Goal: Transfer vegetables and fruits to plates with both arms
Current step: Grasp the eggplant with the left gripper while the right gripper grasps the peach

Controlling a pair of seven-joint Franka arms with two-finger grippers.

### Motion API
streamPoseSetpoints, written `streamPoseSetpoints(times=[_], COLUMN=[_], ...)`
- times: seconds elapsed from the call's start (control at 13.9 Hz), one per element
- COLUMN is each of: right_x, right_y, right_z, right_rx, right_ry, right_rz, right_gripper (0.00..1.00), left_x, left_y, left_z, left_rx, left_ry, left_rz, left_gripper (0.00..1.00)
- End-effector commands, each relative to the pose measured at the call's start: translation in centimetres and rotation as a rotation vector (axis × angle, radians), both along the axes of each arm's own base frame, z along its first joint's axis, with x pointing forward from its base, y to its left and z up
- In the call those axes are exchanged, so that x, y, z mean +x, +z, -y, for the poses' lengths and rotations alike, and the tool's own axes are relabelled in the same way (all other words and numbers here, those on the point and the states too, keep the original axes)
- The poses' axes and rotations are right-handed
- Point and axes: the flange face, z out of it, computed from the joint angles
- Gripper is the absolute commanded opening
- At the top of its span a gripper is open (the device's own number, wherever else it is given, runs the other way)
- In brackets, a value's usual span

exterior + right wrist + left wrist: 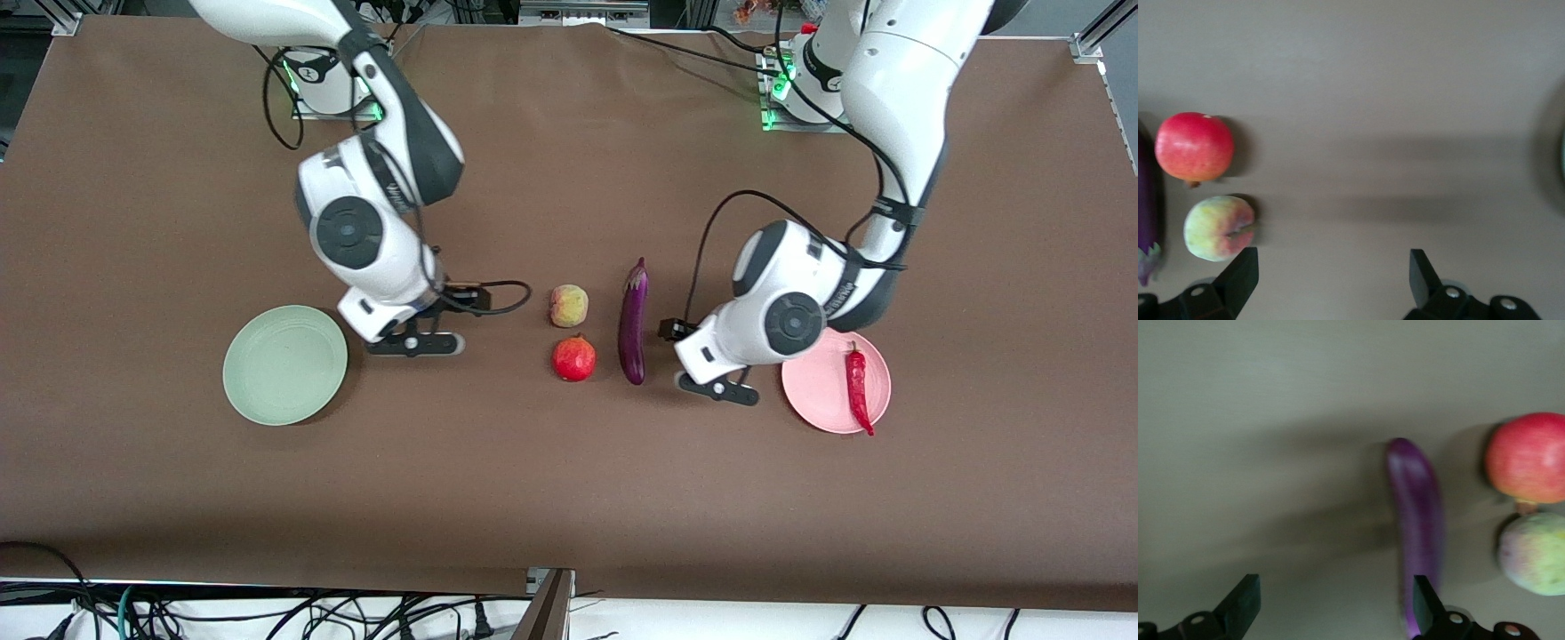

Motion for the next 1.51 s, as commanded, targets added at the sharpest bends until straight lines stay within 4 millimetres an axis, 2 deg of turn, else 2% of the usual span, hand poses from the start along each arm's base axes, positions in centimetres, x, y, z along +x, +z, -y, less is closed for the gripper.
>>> streamPoseSetpoints(times=[0.0,0.29,0.43,0.5,0.58,0.65,0.72,0.86,0.94,1.22,1.44], right_x=[-1.2,-2.7,-3.1,-3.2,-3.5,-3.6,-3.7,-4.5,-4.4,-5.9,-6.4], right_y=[-1.3,-4.1,-5.2,-5.7,-6.2,-6.3,-7.0,-7.5,-7.9,-9.6,-10.7], right_z=[-3.4,-6.8,-7.6,-8.0,-8.4,-8.8,-9.0,-10.4,-10.6,-12.4,-13.2], right_rx=[0.014,0.049,0.058,0.059,0.062,0.067,0.063,0.073,0.076,0.077,0.085], right_ry=[-0.012,0.01,0.015,0.02,0.025,0.026,0.005,-0.03,-0.042,-0.053,-0.059], right_rz=[0.004,0.005,0.008,0.01,0.016,0.022,0.02,0.035,0.04,0.04,0.05], right_gripper=[1.0,1.0,1.0,1.0,1.0,1.0,1.0,1.0,1.0,1.0,1.0], left_x=[-3.0,-6.4,-6.8,-6.9,-6.9,-6.8,-6.5,-6.0,-5.4,-1.1,1.4], left_y=[-2.6,-6.0,-8.0,-8.4,-8.3,-7.8,-7.6,-6.0,-4.5,0.4,2.8], left_z=[2.6,4.6,5.2,5.4,5.4,5.3,4.8,4.2,3.4,-4.5,-8.7], left_rx=[-0.011,-0.023,-0.041,-0.046,-0.046,-0.043,-0.038,-0.03,-0.012,0.103,0.279], left_ry=[0.012,0.042,0.051,0.051,0.053,0.063,0.07,0.074,0.073,0.086,-0.063], left_rz=[0.032,0.073,0.108,0.116,0.115,0.112,0.106,0.103,0.092,0.09,0.13], left_gripper=[1.0,1.0,1.0,0.9,0.32,0.09,0.0,0.0,0.0,0.0,0.0])
